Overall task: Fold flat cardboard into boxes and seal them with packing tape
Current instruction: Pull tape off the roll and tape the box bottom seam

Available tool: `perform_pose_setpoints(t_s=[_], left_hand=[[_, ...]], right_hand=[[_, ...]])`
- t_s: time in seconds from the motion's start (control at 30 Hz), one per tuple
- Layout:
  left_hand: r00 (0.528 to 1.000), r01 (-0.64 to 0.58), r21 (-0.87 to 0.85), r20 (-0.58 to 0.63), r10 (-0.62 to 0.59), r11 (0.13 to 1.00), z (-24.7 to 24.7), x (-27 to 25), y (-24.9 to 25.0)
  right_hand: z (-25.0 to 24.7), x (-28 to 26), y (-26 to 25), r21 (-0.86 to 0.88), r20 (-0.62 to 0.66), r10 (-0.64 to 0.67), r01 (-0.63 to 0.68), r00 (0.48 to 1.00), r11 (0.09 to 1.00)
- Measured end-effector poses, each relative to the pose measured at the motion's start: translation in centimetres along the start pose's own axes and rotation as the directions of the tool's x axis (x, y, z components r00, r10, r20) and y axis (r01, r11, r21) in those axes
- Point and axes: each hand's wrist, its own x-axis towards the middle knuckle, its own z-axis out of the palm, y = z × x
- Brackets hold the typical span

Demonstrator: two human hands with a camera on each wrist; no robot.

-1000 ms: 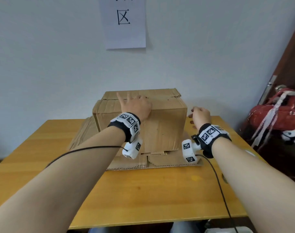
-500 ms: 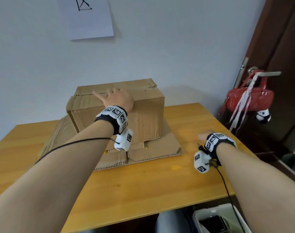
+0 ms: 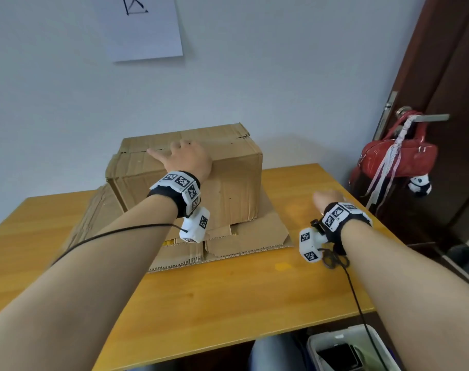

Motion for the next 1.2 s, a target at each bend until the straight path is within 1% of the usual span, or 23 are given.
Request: perform_pose_setpoints(t_s=[0.07, 0.1, 0.13, 0.2, 0.23, 0.3, 0.37, 0.4, 0.43, 0.5, 0.57, 0.6, 0.67, 0.7, 0.73, 0.77, 0.8, 0.87, 0.9, 0.97, 1.07, 1.1, 1.2], left_hand=[[0.999, -0.036, -0.030, -0.026, 0.036, 0.999, 0.1, 0.1, -0.8], [0.997, -0.062, -0.048, -0.038, 0.060, 0.997, 0.1, 0.1, -1.2], [0.995, -0.090, -0.062, -0.051, 0.087, 0.994, 0.2, 0.2, -1.6], [0.988, -0.142, -0.101, -0.069, 0.135, 0.985, 0.1, 0.4, -2.4], [0.987, -0.158, -0.141, -0.060, 0.151, 0.977, 0.0, 0.5, -3.0], [0.985, -0.172, -0.251, -0.045, 0.166, 0.953, -0.3, 1.0, -4.1], [0.980, -0.198, -0.374, -0.051, 0.193, 0.906, -0.8, 1.6, -5.6], [0.976, -0.211, -0.462, -0.050, 0.212, 0.861, -1.1, 1.8, -6.4], [0.972, -0.211, -0.567, -0.039, 0.230, 0.796, -1.4, 2.0, -7.2], [0.964, -0.181, -0.739, -0.003, 0.266, 0.649, -2.0, 2.1, -8.5], [0.962, -0.136, -0.843, 0.014, 0.274, 0.521, -2.4, 2.3, -9.4], [0.964, -0.103, -0.893, 0.018, 0.265, 0.437, -2.5, 2.3, -9.7], [0.972, -0.047, -0.960, 0.020, 0.234, 0.275, -2.6, 2.5, -10.3], [0.973, -0.037, -0.975, 0.014, 0.230, 0.218, -2.8, 2.3, -10.5], [0.972, -0.038, -0.982, 0.007, 0.234, 0.185, -2.8, 2.1, -10.7], [0.969, -0.055, -0.981, -0.007, 0.248, 0.185, -2.8, 2.0, -10.9], [0.965, -0.082, -0.973, -0.023, 0.262, 0.217, -2.6, 2.2, -11.1], [0.956, -0.160, -0.927, -0.059, 0.287, 0.340, -2.7, 1.9, -11.3], [0.950, -0.203, -0.904, -0.087, 0.301, 0.377, -2.5, 2.0, -11.4], [0.941, -0.237, -0.888, -0.109, 0.320, 0.394, -1.8, 2.3, -11.5], [0.954, -0.196, -0.905, -0.087, 0.286, 0.377, -1.4, 2.3, -11.6], [0.959, -0.190, -0.906, -0.088, 0.269, 0.379, -1.4, 2.2, -11.6], [0.965, -0.194, -0.889, -0.097, 0.244, 0.414, -1.1, 2.3, -11.5]], right_hand=[[-0.4, -0.6, -2.7, 0.258, -0.066, -0.031, 0.047, 0.997, 0.965], [-0.9, -1.3, -4.3, 0.383, -0.098, -0.056, 0.089, 0.994, 0.920], [-1.2, -1.8, -5.8, 0.523, -0.134, -0.069, 0.130, 0.989, 0.842], [-2.1, -3.6, -9.2, 0.765, -0.192, -0.090, 0.207, 0.977, 0.610], [-2.3, -4.3, -10.7, 0.830, -0.219, -0.119, 0.249, 0.968, 0.499], [-2.8, -6.7, -13.7, 0.871, -0.293, -0.211, 0.351, 0.933, 0.345], [-3.0, -8.7, -16.5, 0.878, -0.343, -0.310, 0.420, 0.887, 0.229], [-2.9, -9.7, -17.7, 0.884, -0.343, -0.355, 0.427, 0.870, 0.191], [-2.7, -10.8, -18.9, 0.888, -0.337, -0.395, 0.428, 0.855, 0.167], [-1.8, -12.6, -21.0, 0.906, -0.273, -0.455, 0.386, 0.847, 0.175], [-0.6, -14.2, -22.9, 0.931, -0.154, -0.521, 0.299, 0.840, 0.207], [0.1, -15.1, -23.5, 0.948, -0.085, -0.547, 0.236, 0.833, 0.212], [2.0, -16.4, -24.4, 0.958, 0.042, -0.582, 0.133, 0.812, 0.254], [3.0, -16.9, -24.7, 0.954, 0.078, -0.598, 0.115, 0.797, 0.278], [4.0, -17.2, -24.8, 0.951, 0.101, -0.618, 0.107, 0.779, 0.291], [4.9, -17.4, -24.9, 0.949, 0.117, -0.631, 0.100, 0.767, 0.298], [5.6, -17.5, -25.0, 0.947, 0.131, -0.633, 0.093, 0.763, 0.307], [6.6, -17.4, -25.1, 0.933, 0.155, -0.620, 0.093, 0.769, 0.348], [6.9, -17.3, -25.2, 0.925, 0.162, -0.619, 0.100, 0.768, 0.367], [7.2, -17.0, -25.1, 0.918, 0.176, -0.647, 0.112, 0.742, 0.379], [7.3, -16.8, -24.6, 0.898, 0.206, -0.706, 0.156, 0.677, 0.412], [7.4, -16.6, -24.4, 0.894, 0.200, -0.714, 0.173, 0.671, 0.414], [7.7, -15.8, -23.9, 0.902, 0.170, -0.718, 0.188, 0.674, 0.390]])
